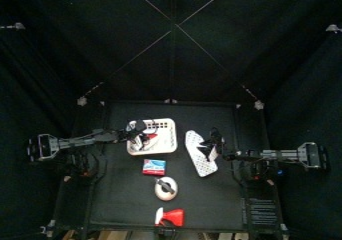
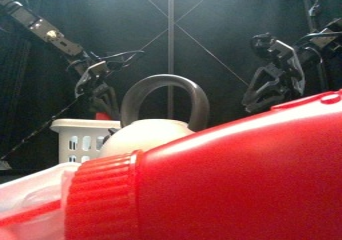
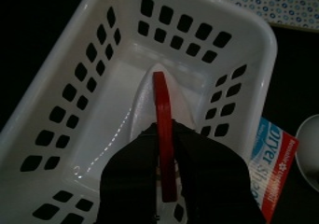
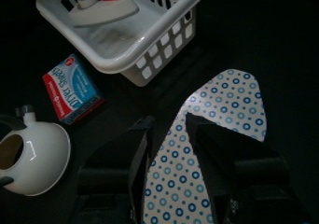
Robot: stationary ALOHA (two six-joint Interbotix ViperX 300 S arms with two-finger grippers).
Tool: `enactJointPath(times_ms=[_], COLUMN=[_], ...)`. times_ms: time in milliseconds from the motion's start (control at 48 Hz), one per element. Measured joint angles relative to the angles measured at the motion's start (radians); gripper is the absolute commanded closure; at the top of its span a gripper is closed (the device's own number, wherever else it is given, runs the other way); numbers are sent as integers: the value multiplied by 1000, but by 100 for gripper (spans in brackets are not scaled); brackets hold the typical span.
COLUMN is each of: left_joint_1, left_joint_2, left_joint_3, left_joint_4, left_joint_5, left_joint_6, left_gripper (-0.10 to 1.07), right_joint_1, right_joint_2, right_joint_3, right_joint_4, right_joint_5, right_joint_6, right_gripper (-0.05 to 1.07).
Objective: Place iron on board
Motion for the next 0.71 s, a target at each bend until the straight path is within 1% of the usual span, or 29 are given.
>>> enactJointPath(times_ms=[125,208,229,292,312,375,479,583,708], left_joint_1=[-3,-17,-25,-51,-61,-95,-155,-201,-241], left_joint_2=[-29,-55,-66,-97,-107,-133,-152,-137,-95], left_joint_3=[-6,-14,-17,-20,-21,-23,-28,-40,-87], left_joint_4=[2,3,5,8,6,6,-12,-43,-89], left_joint_5=[0,-5,-8,-26,-34,-61,-107,-120,-124], left_joint_6=[0,3,2,2,2,0,-6,-8,-8], left_gripper=[51,51,51,51,51,51,51,51,51], right_joint_1=[18,37,63,104,129,178,229,259,264], right_joint_2=[-15,-31,-44,-66,-80,-115,-153,-152,-153], right_joint_3=[21,37,48,60,67,84,118,160,193], right_joint_4=[25,41,54,64,71,87,133,219,307], right_joint_5=[-2,-3,-6,-9,-9,-9,-8,-6,2], right_joint_6=[-5,-6,-8,-8,-8,-6,-2,0,-3], right_gripper=[40,50,52,60,63,69,78,81,81])
